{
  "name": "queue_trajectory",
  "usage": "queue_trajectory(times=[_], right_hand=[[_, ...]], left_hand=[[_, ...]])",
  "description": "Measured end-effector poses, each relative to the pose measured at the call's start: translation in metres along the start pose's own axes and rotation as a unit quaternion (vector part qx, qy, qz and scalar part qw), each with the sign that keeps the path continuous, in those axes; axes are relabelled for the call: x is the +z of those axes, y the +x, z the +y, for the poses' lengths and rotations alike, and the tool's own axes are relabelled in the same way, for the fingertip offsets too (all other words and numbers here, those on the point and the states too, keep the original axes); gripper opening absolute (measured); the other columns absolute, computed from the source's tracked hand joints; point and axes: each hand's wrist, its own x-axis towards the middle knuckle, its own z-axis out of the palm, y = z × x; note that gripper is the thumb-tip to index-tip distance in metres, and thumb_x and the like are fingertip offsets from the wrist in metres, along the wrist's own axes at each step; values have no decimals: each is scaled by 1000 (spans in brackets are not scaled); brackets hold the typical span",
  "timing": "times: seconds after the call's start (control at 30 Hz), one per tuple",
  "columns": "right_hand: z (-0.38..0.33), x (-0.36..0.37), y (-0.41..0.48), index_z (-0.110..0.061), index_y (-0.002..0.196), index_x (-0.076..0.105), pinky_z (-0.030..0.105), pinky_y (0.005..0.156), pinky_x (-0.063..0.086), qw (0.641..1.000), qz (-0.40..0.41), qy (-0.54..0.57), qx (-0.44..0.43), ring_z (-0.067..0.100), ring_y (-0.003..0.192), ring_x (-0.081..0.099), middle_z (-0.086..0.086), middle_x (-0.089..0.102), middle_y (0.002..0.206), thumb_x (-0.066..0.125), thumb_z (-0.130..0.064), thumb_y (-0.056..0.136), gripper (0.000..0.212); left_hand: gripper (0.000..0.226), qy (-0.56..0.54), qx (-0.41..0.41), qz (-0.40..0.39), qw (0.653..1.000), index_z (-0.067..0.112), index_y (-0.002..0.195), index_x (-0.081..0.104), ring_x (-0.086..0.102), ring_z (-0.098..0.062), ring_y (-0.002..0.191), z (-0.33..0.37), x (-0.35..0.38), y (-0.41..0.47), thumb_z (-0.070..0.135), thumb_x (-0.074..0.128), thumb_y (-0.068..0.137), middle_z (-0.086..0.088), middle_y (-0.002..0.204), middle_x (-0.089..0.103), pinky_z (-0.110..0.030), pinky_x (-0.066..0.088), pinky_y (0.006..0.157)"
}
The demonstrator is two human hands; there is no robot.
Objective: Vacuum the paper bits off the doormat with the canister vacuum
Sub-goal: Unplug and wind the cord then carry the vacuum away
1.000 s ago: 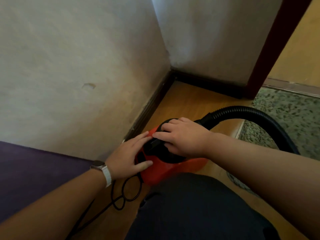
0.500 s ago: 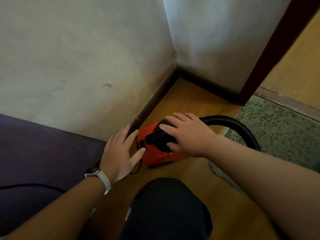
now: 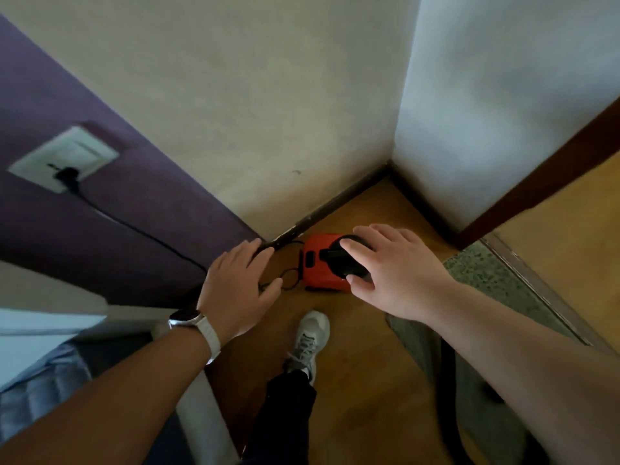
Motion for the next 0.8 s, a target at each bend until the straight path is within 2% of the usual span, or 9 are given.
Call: queue_trajectory(times=[0.2, 0.3, 0.53, 0.67, 0.8], right_hand=[[-49, -37, 1, -29, 150, 34, 43, 114, 34, 999, -22, -8, -35, 25, 142, 36, 1, 40, 154, 36, -59, 96, 62], [-78, -42, 24, -31, 151, 32, 41, 117, 28, 999, -32, -3, -44, 23, 146, 31, -2, 35, 158, 36, -60, 97, 62], [-158, -37, 100, -28, 151, 34, 39, 117, 31, 995, -51, -18, -81, 21, 145, 33, -3, 38, 155, 37, -59, 97, 62], [-207, -42, 147, -28, 153, 29, 38, 116, 28, 992, -75, -16, -96, 21, 145, 30, -2, 33, 156, 35, -57, 99, 61], [-243, -46, 195, -25, 152, 29, 38, 112, 34, 993, -73, -11, -98, 22, 142, 33, 0, 36, 154, 37, -54, 99, 61]], left_hand=[[63, -51, -89, -13, 995, 23, 149, 40, 29, -22, 146, -12, -29, -48, 55, 46, 95, -3, 158, 34, -41, 29, 116], [61, -69, -120, -11, 990, 26, 150, 39, 28, -20, 146, -37, -34, -57, 54, 47, 96, -1, 159, 31, -40, 28, 116], [56, -120, -172, 39, 977, 25, 144, 45, 35, -21, 141, -131, -57, -51, 50, 52, 94, 1, 154, 38, -42, 34, 110], [52, -211, -227, 63, 949, 25, 142, 46, 41, -22, 134, -185, -78, -38, 47, 53, 95, 0, 147, 45, -43, 39, 107], [51, -260, -259, 78, 927, 24, 142, 48, 47, -26, 127, -225, -93, -16, 46, 52, 96, -4, 140, 52, -42, 44, 102]])
